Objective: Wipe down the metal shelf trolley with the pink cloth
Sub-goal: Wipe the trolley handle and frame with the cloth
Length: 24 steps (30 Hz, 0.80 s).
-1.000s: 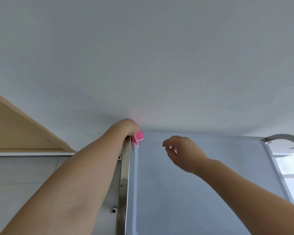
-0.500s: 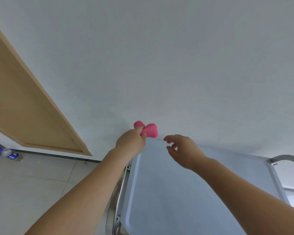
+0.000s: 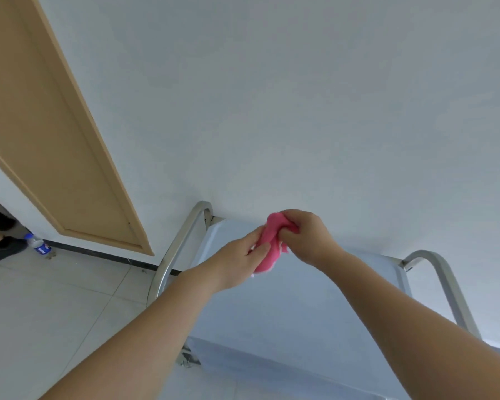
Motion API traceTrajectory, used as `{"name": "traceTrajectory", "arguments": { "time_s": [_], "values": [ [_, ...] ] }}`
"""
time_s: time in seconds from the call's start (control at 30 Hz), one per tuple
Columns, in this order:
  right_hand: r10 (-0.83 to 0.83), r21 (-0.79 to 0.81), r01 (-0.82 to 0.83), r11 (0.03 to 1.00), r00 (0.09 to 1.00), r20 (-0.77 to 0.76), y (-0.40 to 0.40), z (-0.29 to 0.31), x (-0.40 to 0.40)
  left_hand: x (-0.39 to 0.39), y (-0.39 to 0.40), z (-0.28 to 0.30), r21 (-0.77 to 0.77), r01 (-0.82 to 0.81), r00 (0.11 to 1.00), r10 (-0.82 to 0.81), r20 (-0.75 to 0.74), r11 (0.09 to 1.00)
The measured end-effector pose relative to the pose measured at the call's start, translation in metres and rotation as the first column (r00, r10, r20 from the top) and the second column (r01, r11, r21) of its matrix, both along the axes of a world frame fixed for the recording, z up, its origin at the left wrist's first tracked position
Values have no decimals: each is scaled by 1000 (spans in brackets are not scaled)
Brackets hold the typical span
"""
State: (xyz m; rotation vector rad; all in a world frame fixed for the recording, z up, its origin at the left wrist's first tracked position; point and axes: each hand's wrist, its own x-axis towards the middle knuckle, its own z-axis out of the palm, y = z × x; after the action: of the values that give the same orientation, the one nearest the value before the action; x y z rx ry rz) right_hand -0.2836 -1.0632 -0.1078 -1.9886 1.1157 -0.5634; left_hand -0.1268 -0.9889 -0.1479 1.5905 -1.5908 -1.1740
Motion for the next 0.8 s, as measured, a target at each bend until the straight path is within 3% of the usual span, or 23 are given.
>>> {"name": "traceTrajectory", "arguments": {
  "time_s": [0.17, 0.23, 0.33, 0.47, 0.63, 0.8],
  "values": [
    [67, -93, -88, 992, 976, -209, 31, 33, -32, -8, 21, 8, -78, -52, 986, 64, 156, 996],
    [108, -77, -133, 988, 957, -269, 50, 42, -42, -14, 29, 13, -119, 30, 975, -3, 223, 992],
    [114, -90, -149, 985, 942, -316, 80, 47, -51, -28, 43, 12, -153, 167, 969, -134, 206, 974],
    [61, -165, -131, 978, 925, -375, 117, 33, -63, -34, 77, -11, -152, 96, 984, -71, 161, 984],
    [-55, -98, 17, 995, 916, -398, 164, -7, -90, -36, 129, -49, -68, 42, 992, -34, 118, 997],
    [-25, 0, 28, 1000, 901, -433, 199, -54, -117, -45, 165, -84, 8, 35, 992, -36, 120, 999]
  ]
}}
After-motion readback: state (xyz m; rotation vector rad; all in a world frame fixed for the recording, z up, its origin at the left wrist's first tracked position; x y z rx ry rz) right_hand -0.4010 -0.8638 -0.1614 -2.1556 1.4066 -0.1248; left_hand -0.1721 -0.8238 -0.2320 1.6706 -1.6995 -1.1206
